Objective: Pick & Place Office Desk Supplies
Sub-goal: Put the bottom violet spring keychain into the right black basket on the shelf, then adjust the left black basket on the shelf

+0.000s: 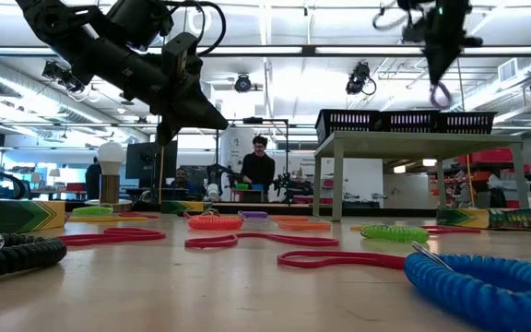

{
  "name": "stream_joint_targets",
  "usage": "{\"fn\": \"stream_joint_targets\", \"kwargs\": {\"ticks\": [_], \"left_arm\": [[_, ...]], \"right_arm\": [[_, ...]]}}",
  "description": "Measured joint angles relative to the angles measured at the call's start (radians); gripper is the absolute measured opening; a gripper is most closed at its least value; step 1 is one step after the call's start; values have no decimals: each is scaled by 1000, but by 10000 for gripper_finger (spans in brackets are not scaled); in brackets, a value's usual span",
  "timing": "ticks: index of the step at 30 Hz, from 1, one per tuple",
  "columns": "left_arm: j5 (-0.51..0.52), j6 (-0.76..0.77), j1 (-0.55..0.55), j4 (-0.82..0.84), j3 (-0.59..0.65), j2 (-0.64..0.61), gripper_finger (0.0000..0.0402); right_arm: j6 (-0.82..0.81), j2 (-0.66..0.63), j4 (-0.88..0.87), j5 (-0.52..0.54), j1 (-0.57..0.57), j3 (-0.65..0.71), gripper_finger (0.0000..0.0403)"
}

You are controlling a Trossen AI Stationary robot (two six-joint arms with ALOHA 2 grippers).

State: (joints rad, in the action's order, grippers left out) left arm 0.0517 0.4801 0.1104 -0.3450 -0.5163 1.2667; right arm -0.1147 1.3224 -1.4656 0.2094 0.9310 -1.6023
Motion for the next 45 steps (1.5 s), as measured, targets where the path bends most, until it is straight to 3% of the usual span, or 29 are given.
{"fn": "stream_joint_targets", "kwargs": {"ticks": [7, 21, 29, 36, 41, 45], "left_arm": [[0, 0, 0, -9, 0, 0, 9], [0, 0, 0, -11, 0, 0, 9], [0, 0, 0, -11, 0, 0, 9], [0, 0, 0, -13, 0, 0, 9], [0, 0, 0, -51, -1, 0, 9], [0, 0, 0, -103, -1, -1, 9]], "right_arm": [[10, 17, 71, -31, 31, 59, 2], [-276, 56, 46, 107, 1, 59, 2], [-332, 99, 52, 169, 1, 59, 4], [-358, 118, 51, 191, 1, 59, 64], [-290, 103, 41, 170, 1, 50, 118], [-198, 74, 8, 132, -15, 31, 126]]}}
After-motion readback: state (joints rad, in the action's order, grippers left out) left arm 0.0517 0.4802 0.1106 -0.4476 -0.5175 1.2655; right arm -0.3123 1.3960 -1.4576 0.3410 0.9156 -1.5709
